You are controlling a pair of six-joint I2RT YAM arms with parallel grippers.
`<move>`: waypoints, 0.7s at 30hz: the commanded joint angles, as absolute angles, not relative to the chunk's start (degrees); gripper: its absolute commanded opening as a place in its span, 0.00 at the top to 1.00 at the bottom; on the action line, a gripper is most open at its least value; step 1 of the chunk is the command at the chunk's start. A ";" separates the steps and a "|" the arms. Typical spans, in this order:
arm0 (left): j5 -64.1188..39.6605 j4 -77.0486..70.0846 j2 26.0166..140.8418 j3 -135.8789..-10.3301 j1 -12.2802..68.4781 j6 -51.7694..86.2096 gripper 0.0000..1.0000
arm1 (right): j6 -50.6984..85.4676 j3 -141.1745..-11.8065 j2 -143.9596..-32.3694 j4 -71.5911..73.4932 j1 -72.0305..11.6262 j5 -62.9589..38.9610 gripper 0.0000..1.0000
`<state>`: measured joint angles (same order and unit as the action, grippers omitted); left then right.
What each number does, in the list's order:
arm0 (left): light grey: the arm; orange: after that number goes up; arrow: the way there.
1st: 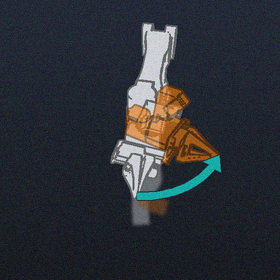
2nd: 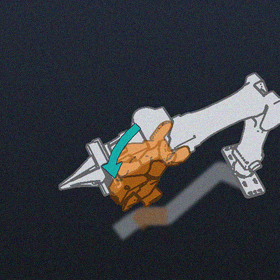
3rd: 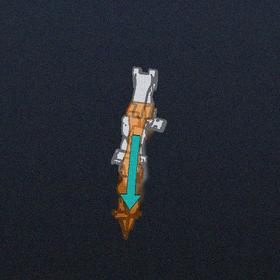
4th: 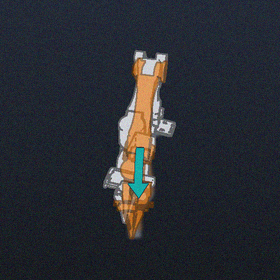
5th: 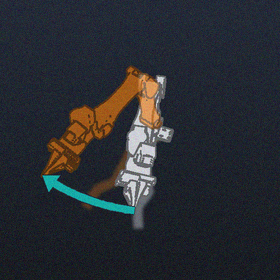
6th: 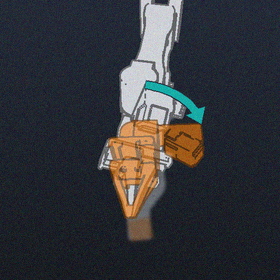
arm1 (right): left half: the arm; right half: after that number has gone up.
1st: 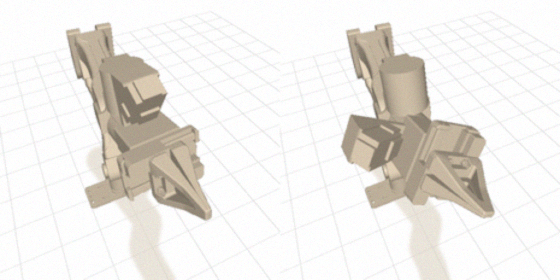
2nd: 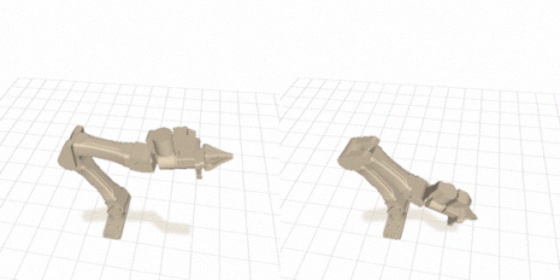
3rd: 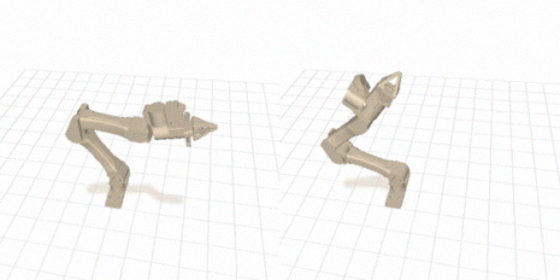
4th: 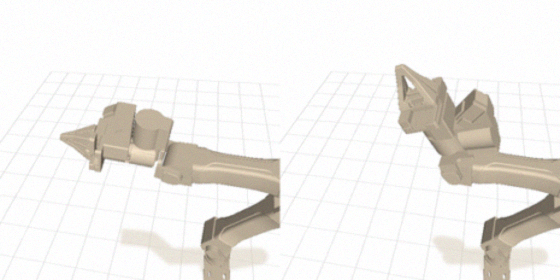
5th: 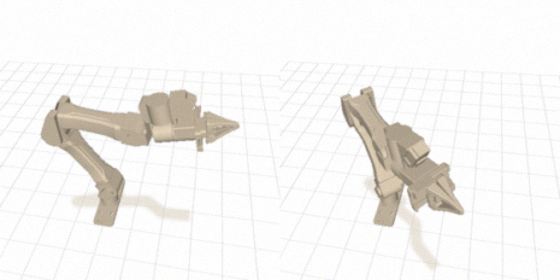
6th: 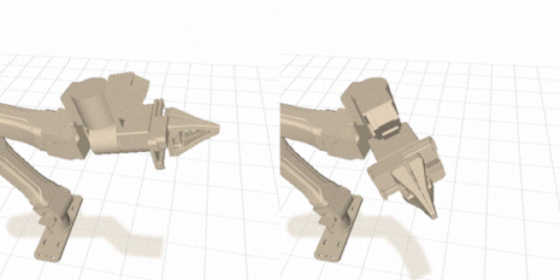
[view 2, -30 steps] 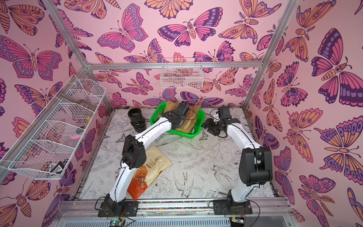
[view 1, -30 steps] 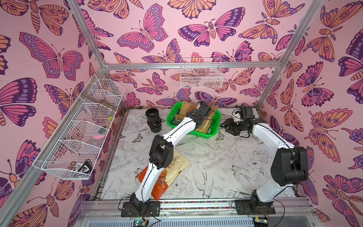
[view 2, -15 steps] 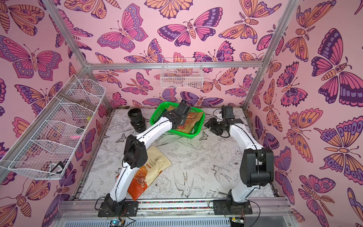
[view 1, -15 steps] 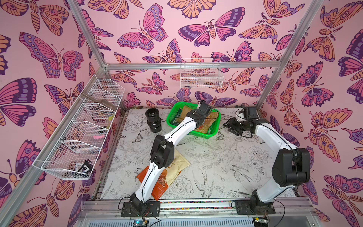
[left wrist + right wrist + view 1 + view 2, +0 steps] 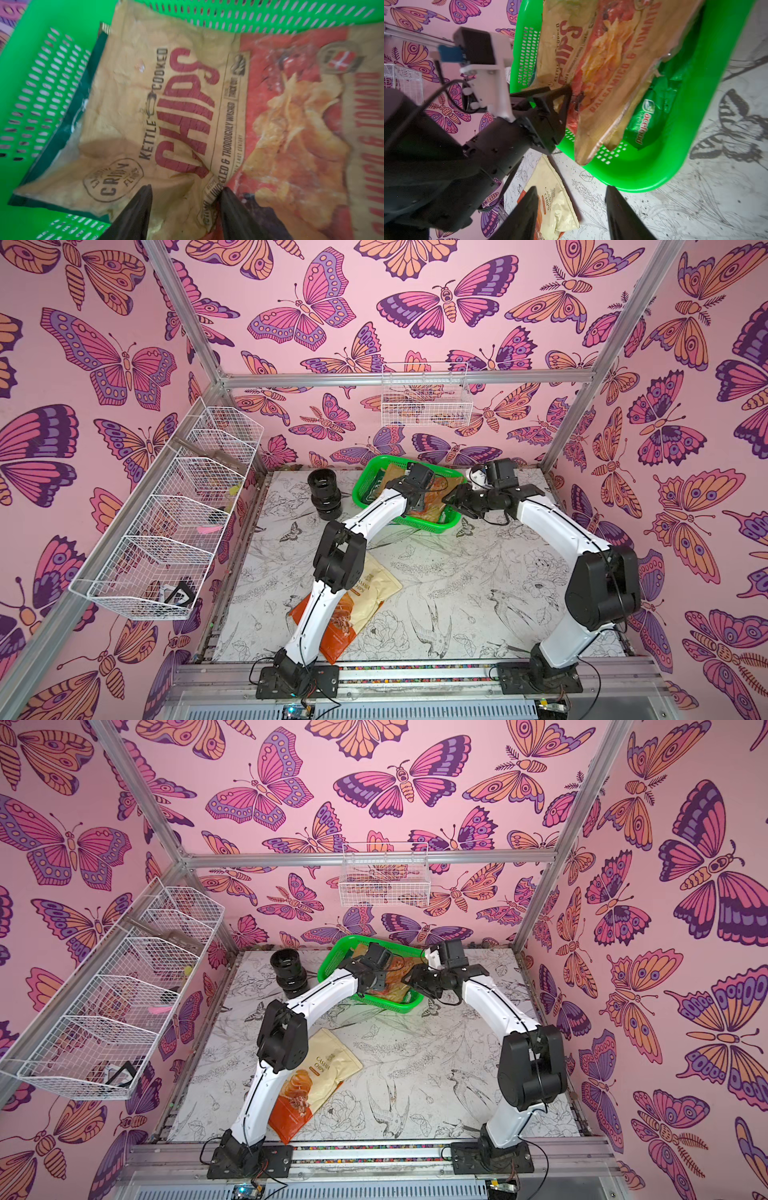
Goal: Put the potato chips into the basket
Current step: Place the potato chip in the basket.
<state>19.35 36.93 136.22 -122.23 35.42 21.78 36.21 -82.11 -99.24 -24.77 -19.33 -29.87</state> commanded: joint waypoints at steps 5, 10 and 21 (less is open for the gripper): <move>18.02 40.51 137.22 -119.80 33.73 26.38 0.43 | 39.48 -88.55 -104.54 -21.17 -20.72 -29.24 0.45; 17.69 40.57 136.95 -119.85 33.70 25.33 0.43 | 40.14 -96.16 -111.12 -21.61 -21.50 -28.21 0.45; 17.44 40.54 135.32 -120.34 32.19 27.21 0.43 | 40.34 -99.35 -121.71 -26.91 -22.55 -27.87 0.46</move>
